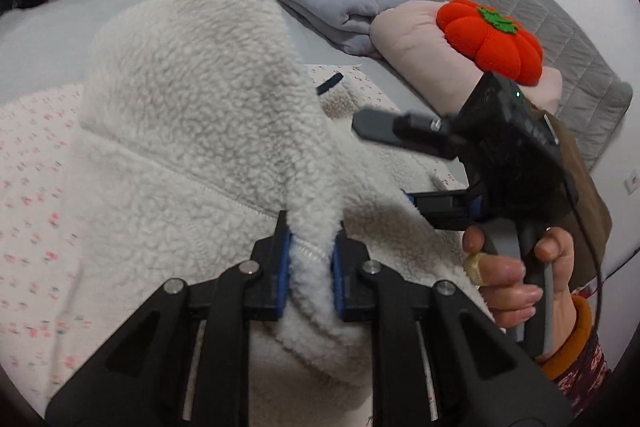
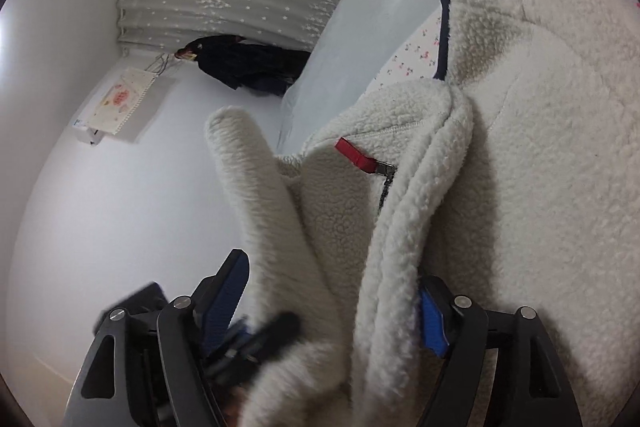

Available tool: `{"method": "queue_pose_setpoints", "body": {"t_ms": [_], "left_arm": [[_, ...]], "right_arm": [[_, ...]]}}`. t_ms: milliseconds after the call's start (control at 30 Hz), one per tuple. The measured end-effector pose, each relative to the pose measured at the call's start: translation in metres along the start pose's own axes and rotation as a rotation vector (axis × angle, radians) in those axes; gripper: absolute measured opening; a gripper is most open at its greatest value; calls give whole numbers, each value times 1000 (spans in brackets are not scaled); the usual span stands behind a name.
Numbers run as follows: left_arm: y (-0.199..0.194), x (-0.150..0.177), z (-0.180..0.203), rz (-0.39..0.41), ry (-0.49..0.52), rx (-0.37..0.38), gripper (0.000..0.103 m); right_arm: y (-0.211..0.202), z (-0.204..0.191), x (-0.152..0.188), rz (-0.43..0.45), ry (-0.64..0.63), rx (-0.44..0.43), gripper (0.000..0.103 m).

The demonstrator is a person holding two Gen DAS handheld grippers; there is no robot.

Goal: Fold large clothes

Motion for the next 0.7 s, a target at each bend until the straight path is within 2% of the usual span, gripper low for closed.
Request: {"method": "queue_pose_setpoints", "body": {"t_ms": [100, 200, 267, 300, 333, 400, 500, 567, 600, 667, 700], "left_arm": [[4, 3, -7, 38, -30, 69, 21], [-1, 7, -10, 60, -10, 87, 24], [-8, 12, -11, 70, 5, 83, 27], [-11, 13, -16, 76, 9, 79, 33], [-15, 14, -17, 75, 9, 81, 36], [-23, 19, -20, 76, 5, 80, 46], [-43, 30, -21, 100, 8, 95, 59], [-64, 41, -22, 141, -2, 115, 73], [-76, 44, -25, 168, -6, 117, 76], [-94, 45, -33, 221, -22, 71, 77], [-105, 44, -42, 256, -40, 16, 77]], "right_arm": [[10, -12, -7, -12, -20, -7, 79], [26, -20, -16, -32, -63, 109, 77], [40, -23, -19, -67, -92, 205, 62], [49, -25, -22, -82, -110, 269, 45], [54, -27, -23, -89, -130, 306, 37], [62, -35, -23, -95, -177, 350, 31], [67, -51, -22, -89, -233, 380, 27], [64, -60, -17, -86, -262, 386, 25], [62, -69, -17, -84, -281, 379, 25], [53, -84, -17, -73, -307, 363, 24], [44, -93, -17, -62, -326, 355, 24]]}}
Point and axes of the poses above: each gripper's, at about its wrist camera, not at the fingertips, and y roughly the way its jaws point, z to its right, x to its underside, the point moved 6 cm from there along y, roughly the way its jaws point, and after that the axes turned 9 degrees about -z, right-handed, at the moved point
